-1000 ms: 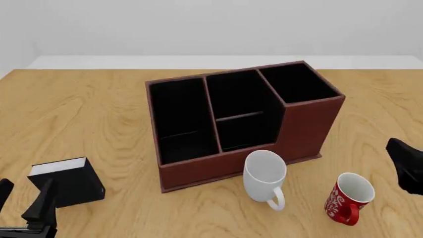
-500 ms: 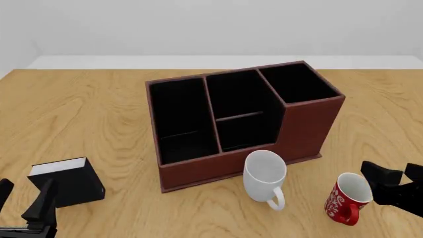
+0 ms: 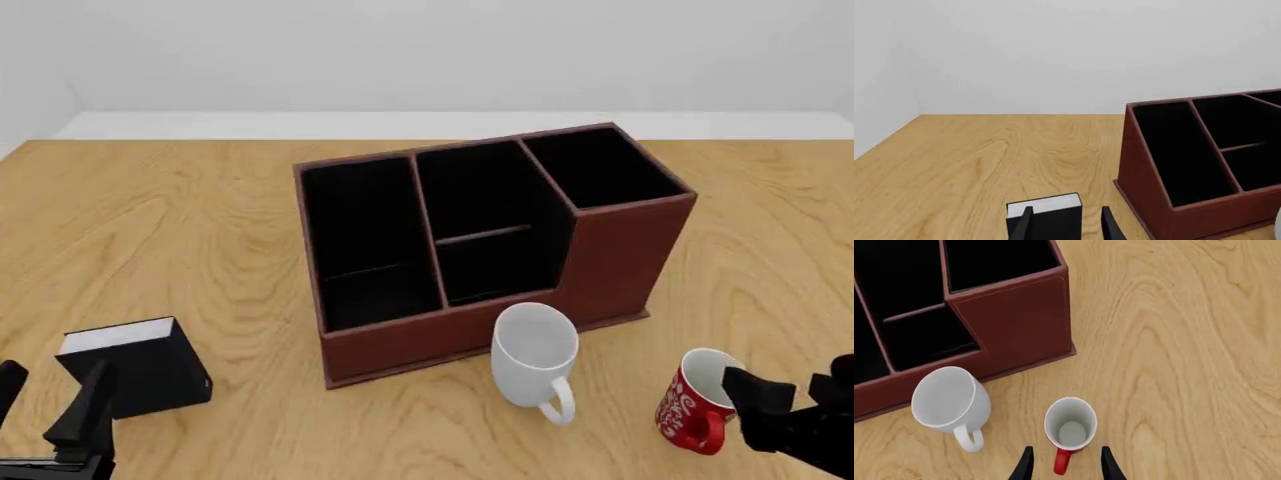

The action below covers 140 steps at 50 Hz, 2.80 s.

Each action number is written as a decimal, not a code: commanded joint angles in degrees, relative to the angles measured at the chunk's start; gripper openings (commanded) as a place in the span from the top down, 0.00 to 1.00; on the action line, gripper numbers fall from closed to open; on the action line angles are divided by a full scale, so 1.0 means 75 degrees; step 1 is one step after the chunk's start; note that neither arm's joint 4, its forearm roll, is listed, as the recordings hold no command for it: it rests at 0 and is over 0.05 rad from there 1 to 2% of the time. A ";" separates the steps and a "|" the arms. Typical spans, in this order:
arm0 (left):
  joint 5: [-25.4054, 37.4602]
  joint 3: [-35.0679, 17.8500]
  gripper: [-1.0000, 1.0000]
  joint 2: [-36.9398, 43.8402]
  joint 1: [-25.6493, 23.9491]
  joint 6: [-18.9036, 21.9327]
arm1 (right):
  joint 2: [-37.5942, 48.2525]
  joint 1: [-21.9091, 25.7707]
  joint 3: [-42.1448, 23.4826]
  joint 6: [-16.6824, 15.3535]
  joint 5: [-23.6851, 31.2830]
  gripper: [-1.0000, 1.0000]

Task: Pick up the red mug and place it to the right of the caddy.

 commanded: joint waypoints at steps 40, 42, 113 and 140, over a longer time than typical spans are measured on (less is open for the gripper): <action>0.0000 0.0000 0.00 0.0000 0.0000 0.0000 | 0.1264 0.0046 0.1850 0.0648 -0.2217 0.00; 0.0000 0.0000 0.00 0.0000 0.0000 0.0000 | 0.1333 0.0065 0.1916 0.0733 -0.2285 0.00; 0.0000 0.0000 0.00 0.0000 0.0000 0.0000 | 0.0188 -0.0904 0.1149 -0.0687 -0.1588 1.00; 0.0000 0.0000 0.00 0.0000 0.0000 0.0000 | 0.2991 -0.1404 0.0661 -0.1254 -0.4546 1.00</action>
